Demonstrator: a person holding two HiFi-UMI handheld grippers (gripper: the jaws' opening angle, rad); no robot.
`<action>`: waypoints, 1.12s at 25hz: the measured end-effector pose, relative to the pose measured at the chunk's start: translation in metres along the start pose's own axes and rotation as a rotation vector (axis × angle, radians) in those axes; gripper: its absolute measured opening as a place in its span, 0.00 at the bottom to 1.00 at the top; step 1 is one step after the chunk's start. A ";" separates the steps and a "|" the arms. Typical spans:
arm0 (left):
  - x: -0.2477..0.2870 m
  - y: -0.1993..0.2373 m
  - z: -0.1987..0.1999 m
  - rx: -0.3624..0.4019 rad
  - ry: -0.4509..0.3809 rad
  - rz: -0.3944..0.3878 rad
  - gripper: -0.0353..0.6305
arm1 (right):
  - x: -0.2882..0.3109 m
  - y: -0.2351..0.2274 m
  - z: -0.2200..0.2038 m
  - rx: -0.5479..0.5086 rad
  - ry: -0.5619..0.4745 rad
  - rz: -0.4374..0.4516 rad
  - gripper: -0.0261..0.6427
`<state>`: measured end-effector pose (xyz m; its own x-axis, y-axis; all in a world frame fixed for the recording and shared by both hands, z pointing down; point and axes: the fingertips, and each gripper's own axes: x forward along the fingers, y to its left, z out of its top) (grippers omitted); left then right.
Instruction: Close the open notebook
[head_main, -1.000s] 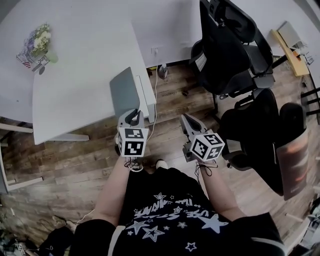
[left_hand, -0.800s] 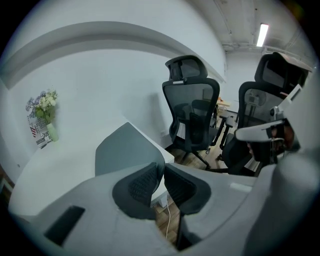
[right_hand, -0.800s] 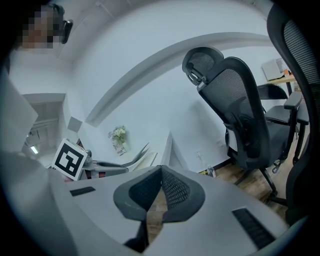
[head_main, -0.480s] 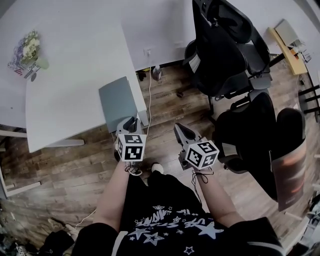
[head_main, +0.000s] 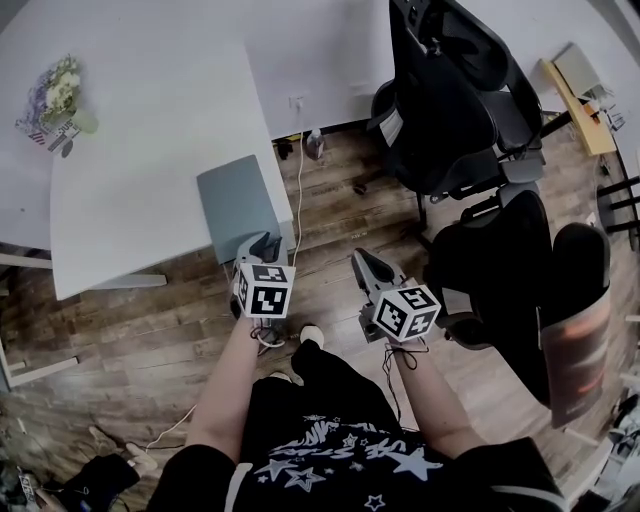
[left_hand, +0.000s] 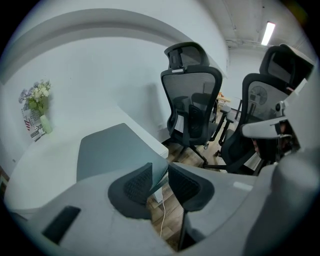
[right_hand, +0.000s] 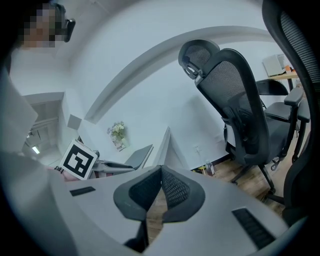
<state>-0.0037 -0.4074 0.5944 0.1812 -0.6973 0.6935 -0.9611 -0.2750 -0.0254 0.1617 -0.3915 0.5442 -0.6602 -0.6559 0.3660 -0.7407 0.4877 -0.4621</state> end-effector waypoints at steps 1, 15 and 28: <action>-0.001 -0.001 0.000 -0.001 -0.001 -0.010 0.23 | -0.001 0.001 -0.001 -0.002 0.002 0.001 0.04; -0.110 0.020 -0.008 -0.151 -0.158 -0.026 0.36 | -0.022 0.070 0.012 -0.073 -0.063 0.035 0.04; -0.264 0.028 -0.065 -0.197 -0.297 -0.025 0.22 | -0.080 0.170 -0.009 -0.160 -0.141 0.053 0.04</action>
<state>-0.0922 -0.1882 0.4571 0.2297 -0.8622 0.4515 -0.9722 -0.1812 0.1485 0.0878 -0.2508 0.4442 -0.6831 -0.6956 0.2227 -0.7232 0.6015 -0.3394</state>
